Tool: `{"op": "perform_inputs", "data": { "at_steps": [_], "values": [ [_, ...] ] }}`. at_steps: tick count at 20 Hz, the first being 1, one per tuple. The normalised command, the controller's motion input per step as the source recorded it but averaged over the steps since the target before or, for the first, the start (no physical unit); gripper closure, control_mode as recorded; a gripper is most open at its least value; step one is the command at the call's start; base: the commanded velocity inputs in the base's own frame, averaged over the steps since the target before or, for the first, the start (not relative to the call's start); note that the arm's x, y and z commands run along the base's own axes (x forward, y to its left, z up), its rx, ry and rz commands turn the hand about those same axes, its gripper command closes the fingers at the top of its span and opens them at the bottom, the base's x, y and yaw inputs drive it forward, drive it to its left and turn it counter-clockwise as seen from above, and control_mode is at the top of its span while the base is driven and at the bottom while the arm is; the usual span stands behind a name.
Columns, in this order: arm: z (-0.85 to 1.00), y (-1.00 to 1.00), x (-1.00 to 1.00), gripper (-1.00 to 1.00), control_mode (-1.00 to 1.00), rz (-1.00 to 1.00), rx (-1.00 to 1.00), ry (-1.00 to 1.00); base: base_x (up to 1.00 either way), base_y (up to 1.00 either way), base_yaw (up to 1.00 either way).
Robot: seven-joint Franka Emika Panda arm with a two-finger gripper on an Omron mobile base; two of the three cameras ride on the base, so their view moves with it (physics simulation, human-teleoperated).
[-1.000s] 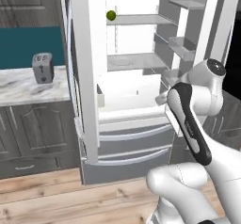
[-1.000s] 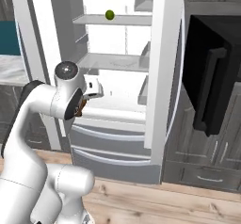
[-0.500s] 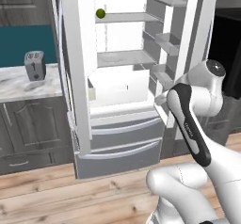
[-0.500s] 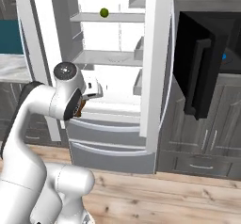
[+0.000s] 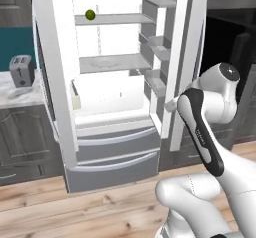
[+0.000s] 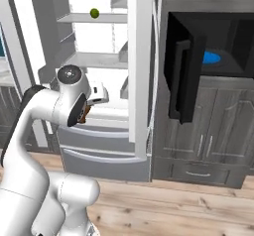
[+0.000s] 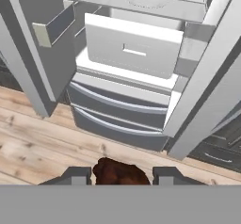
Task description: Transport the chicken drumstick from the fridge to the microwave and turn on the microwave.
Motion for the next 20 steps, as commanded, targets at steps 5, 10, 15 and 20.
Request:
{"op": "perform_inputs", "data": {
  "at_steps": [5, 10, 15, 20],
  "values": [
    [0.00, 0.00, 0.00, 1.00, 1.00, 0.00, 0.00, 0.00, 0.00, -0.62, 0.00],
    [0.00, 0.00, 0.00, 1.00, 1.00, 0.00, 0.00, 0.00, 0.00, -0.64, 0.00],
    [0.00, 0.00, 0.00, 1.00, 1.00, 0.00, 0.00, 0.00, 0.00, -0.64, -0.01],
    [0.00, 0.00, 0.00, 1.00, 1.00, 0.00, 0.00, 0.00, 0.00, -0.64, -0.02]
  ]
}}
